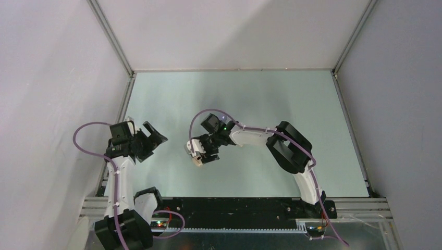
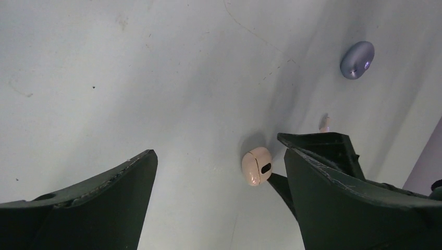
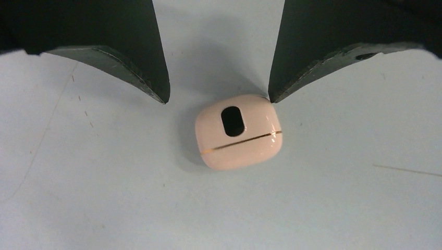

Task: Insert the wireless bluetooth earbuds into the charging case
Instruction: Move the charging case to the center of the board.

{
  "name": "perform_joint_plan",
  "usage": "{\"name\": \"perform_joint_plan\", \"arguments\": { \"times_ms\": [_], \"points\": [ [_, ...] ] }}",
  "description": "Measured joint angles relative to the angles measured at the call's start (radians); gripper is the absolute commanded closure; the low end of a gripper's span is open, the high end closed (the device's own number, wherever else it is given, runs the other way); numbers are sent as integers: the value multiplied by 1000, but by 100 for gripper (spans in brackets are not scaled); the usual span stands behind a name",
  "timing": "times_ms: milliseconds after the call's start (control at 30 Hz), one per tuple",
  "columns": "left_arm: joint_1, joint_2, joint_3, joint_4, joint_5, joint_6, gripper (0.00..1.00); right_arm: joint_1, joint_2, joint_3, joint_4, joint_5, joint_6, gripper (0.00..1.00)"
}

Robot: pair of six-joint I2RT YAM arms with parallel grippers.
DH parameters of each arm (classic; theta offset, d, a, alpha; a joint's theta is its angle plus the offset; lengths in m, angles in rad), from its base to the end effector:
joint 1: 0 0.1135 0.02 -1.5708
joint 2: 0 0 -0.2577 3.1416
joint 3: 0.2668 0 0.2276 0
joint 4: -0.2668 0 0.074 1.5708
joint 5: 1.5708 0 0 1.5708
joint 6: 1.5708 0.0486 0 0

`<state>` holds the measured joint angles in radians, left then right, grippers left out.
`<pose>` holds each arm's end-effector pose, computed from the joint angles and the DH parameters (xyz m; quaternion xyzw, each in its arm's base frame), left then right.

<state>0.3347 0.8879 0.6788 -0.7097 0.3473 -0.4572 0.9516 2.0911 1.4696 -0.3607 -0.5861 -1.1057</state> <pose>0.1539 0.0360 0.2314 -0.3088 0.8822 -0.1827 0.3048 0.2248 0.3618 0.1628 -0.8281 0.4010 0.2543 0.2982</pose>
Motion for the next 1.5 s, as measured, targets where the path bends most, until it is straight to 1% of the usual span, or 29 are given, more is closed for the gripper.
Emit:
{"name": "perform_joint_plan", "arguments": {
  "times_ms": [333, 567, 733, 867, 1000, 1133, 1233, 1367, 1500],
  "points": [
    [2, -23, -13, 13, 1, -19, 3, 50, 35, 4, 97, -42, 44, 23],
    [2, -38, -23, 14, 2, -26, 3, 66, 74, 52, 137, -52, 57, 21],
    [2, -39, -25, 22, 7, -35, 3, 65, 77, 85, 78, -54, 28, 22],
    [3, -40, -32, 35, 16, -43, 3, 58, 77, 110, 28, -37, 39, 22],
    [5, -39, -32, 43, 25, -45, 4, 46, 77, 123, -3, -4, 92, 22],
    [7, -36, -32, 46, 30, -53, 5, 38, 77, 126, -17, 23, 175, 25],
    [8, -35, -32, 51, 34, -61, 6, 34, 77, 126, -29, 34, 242, 25],
    [9, -35, -32, 51, 43, -66, 6, 37, 77, 133, -47, 39, 279, 23],
    [9, -35, -32, 52, 51, -67, 7, 43, 79, 150, -65, 37, 278, 25]
  ]
}}
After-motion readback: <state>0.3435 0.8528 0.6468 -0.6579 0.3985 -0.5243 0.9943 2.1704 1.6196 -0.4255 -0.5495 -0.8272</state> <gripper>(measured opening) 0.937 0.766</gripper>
